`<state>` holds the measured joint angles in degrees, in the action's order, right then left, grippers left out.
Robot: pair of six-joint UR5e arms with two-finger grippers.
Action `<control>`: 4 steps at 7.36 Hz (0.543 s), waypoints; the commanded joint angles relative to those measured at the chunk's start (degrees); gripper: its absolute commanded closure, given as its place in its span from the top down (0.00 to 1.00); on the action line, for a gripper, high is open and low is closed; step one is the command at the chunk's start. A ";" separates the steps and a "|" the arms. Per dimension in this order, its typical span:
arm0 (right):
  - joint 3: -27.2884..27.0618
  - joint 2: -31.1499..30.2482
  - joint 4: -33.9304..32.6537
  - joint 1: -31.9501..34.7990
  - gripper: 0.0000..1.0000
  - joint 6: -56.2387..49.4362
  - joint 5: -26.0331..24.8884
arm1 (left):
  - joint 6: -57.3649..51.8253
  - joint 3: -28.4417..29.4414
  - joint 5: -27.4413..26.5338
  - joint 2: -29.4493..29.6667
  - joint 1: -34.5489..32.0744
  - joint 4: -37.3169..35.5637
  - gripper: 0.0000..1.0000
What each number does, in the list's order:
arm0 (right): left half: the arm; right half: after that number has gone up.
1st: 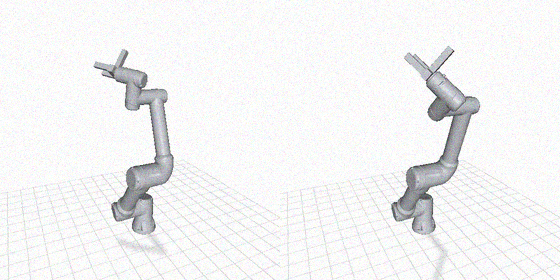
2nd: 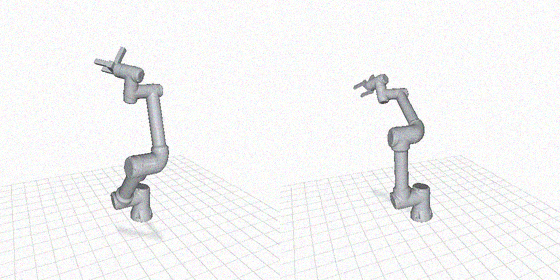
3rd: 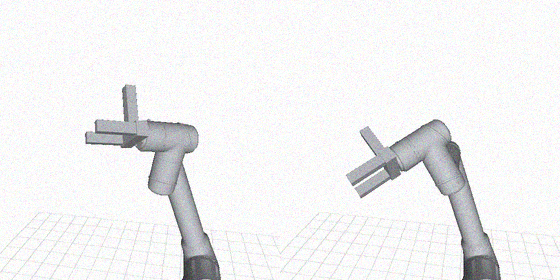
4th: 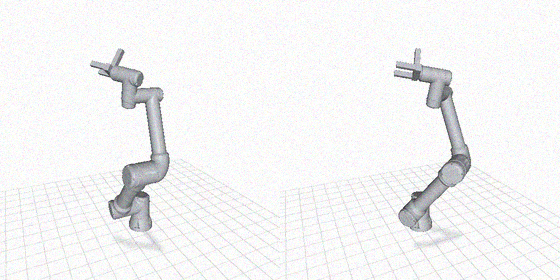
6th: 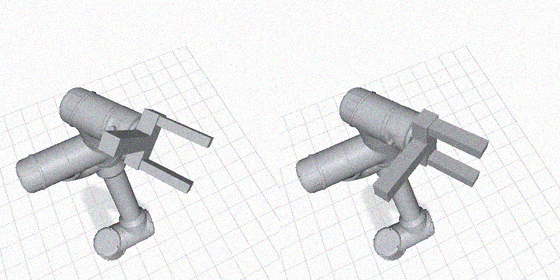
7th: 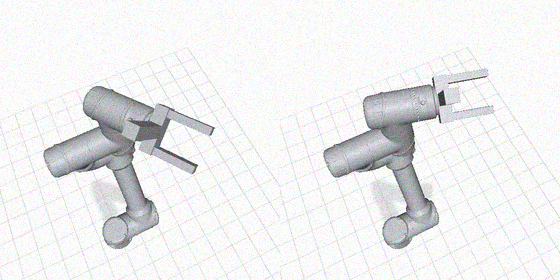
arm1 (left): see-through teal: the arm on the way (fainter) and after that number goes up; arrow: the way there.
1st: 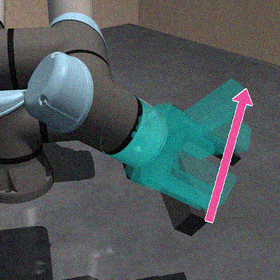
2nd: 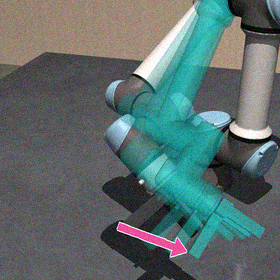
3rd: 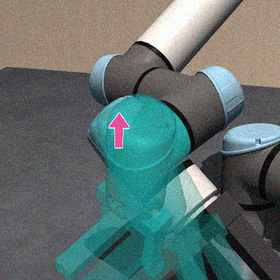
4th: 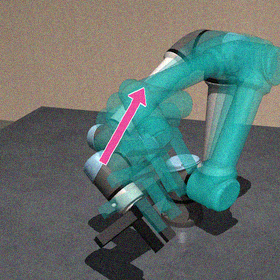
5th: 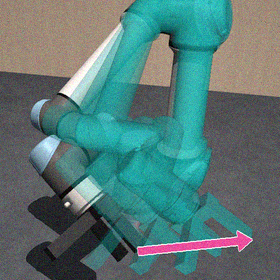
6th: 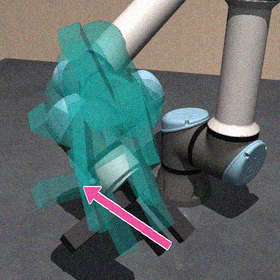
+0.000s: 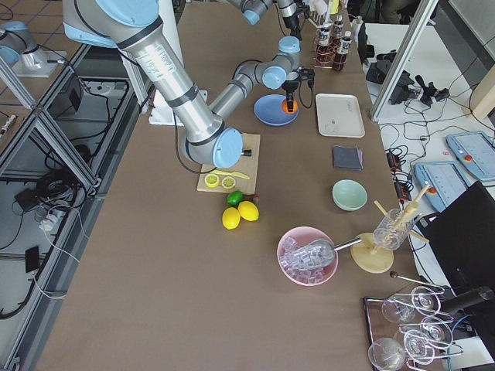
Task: Pick orange to plate
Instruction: 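Carry the orange over the blue plate with the right gripper while the left arm withdraws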
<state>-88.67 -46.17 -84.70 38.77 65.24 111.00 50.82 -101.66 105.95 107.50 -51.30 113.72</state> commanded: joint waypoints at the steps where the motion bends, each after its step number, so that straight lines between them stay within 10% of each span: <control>1: 3.23 2.66 0.42 -4.30 0.00 0.07 -4.19 | -3.93 -0.12 8.11 -4.03 -4.67 -0.34 0.98; 4: 6.73 2.84 5.74 -8.53 0.00 1.12 -8.51 | -14.13 0.14 11.45 -7.03 -10.73 -1.56 0.98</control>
<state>-84.26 -43.46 -82.12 31.82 66.03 103.59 40.98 -101.64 114.95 101.59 -59.46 113.00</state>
